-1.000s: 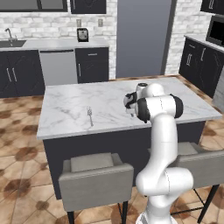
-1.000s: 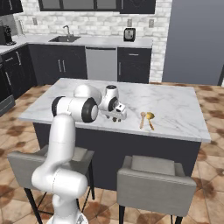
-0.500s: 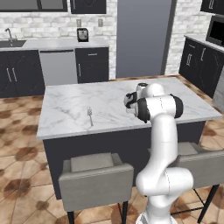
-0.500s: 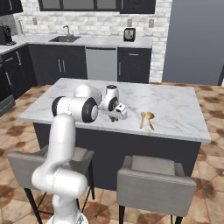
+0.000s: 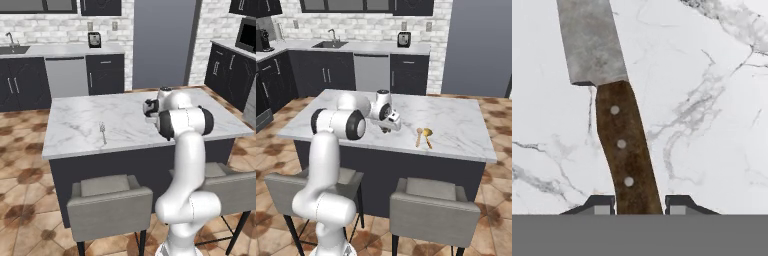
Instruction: Pick up the metallic utensils from the counter and place them in the open drawer. Make sure not to pick up any wooden utensils.
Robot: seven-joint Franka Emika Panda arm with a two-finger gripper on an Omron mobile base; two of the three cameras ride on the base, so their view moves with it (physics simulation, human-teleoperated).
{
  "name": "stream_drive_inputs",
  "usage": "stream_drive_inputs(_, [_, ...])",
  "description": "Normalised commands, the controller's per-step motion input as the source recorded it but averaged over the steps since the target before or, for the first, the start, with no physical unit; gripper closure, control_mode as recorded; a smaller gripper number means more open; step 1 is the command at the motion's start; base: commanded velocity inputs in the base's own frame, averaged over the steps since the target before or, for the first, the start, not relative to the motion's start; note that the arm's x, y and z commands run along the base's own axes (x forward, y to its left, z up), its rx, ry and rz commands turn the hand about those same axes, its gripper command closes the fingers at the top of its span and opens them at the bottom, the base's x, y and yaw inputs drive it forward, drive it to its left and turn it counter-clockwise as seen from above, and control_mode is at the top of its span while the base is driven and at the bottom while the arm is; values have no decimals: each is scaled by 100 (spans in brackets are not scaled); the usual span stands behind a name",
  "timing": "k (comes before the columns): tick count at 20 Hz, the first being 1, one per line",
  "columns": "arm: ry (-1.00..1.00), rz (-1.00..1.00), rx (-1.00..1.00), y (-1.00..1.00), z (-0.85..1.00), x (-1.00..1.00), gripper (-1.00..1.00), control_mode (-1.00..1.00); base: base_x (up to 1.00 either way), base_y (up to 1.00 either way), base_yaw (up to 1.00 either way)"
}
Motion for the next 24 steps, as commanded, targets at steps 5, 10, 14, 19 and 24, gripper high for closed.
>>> stream_drive_inputs(5, [-1,0,0,-1,100,-83,100,-100,0,0,0])
stream_drive_inputs(10, [-4,0,0,-1,88,-100,100,-100,0,0,0])
stream_drive_inputs(14, [-16,0,2,0,48,-100,100,-100,0,0,0])
stream_drive_inputs(19, [-16,1,0,0,44,-100,100,-100,0,0,0])
stream_drive_inputs(24, [-17,3,0,0,52,-100,100,-100,0,0,0])
